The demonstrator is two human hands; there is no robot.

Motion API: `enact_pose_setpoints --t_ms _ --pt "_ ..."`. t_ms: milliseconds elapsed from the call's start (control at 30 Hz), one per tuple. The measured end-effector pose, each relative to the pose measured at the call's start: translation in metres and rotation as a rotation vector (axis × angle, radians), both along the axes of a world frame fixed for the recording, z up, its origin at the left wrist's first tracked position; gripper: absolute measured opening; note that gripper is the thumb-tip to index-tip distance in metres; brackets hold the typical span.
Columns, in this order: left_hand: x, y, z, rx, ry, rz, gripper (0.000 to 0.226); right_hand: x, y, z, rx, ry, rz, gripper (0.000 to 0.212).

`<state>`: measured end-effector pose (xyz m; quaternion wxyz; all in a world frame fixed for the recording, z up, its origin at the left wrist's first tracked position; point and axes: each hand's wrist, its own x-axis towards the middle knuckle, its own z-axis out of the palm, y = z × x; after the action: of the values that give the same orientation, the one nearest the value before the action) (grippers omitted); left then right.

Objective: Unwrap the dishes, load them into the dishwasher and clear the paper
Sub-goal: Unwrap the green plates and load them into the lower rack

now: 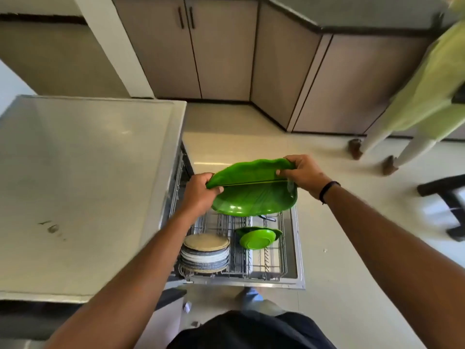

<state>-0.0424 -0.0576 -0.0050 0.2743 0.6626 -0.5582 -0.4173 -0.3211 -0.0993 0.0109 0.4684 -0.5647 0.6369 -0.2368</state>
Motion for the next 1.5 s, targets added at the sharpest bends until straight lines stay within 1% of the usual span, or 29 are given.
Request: enact_pose_setpoints --t_ms 100,233,300,400,500,567,633,767,900,1033,1133,1233,1333,1433,1500 --pt "-0.024 -0.022 -0.03 0.034 -0.105 -0.082 0.011 -0.025 -0.017 -0.033 0.052 0.12 0.087 0.01" --pt "-0.048 -0.041 -0.082 0.095 -0.236 -0.166 0.014 -0.037 -0.038 -0.084 0.126 0.254 0.216 0.029" --pt "-0.055 -0.043 -0.112 0.094 -0.272 -0.188 0.018 -0.034 -0.044 -0.109 0.161 0.33 0.293 0.039" --pt "-0.061 -0.046 -0.161 0.056 -0.315 -0.227 0.025 -0.031 -0.053 -0.154 0.158 0.451 0.408 0.041" --pt "-0.064 -0.052 -0.208 0.016 -0.391 -0.287 0.037 -0.029 -0.054 -0.199 0.168 0.597 0.453 0.051" --pt "-0.066 -0.056 -0.24 0.02 -0.408 -0.31 0.044 -0.029 -0.05 -0.23 0.184 0.64 0.482 0.056" --pt "-0.066 -0.058 -0.271 0.027 -0.422 -0.337 0.048 -0.028 -0.043 -0.259 0.203 0.646 0.479 0.057" --pt "-0.063 -0.061 -0.332 0.059 -0.453 -0.406 0.048 -0.028 -0.029 -0.319 0.189 0.649 0.43 0.047" --pt "-0.066 -0.063 -0.383 0.118 -0.393 -0.447 0.053 -0.026 -0.017 -0.37 0.216 0.666 0.384 0.049" --pt "-0.068 -0.059 -0.42 0.203 -0.373 -0.515 0.052 -0.029 -0.005 -0.411 0.274 0.656 0.357 0.05" --pt "-0.069 -0.05 -0.44 0.288 -0.394 -0.588 0.05 -0.03 0.003 -0.431 0.31 0.626 0.329 0.053" --pt "-0.07 -0.043 -0.452 0.374 -0.35 -0.567 0.05 -0.03 0.012 -0.444 0.346 0.584 0.279 0.054" --pt "-0.071 -0.042 -0.457 0.418 -0.335 -0.558 0.054 -0.03 0.013 -0.449 0.388 0.535 0.237 0.055" --pt "-0.074 -0.042 -0.458 0.5 -0.403 -0.638 0.057 -0.03 0.013 -0.455 0.475 0.509 0.281 0.06" --pt "-0.077 -0.041 -0.458 0.581 -0.454 -0.692 0.06 -0.028 0.013 -0.46 0.521 0.512 0.315 0.059"
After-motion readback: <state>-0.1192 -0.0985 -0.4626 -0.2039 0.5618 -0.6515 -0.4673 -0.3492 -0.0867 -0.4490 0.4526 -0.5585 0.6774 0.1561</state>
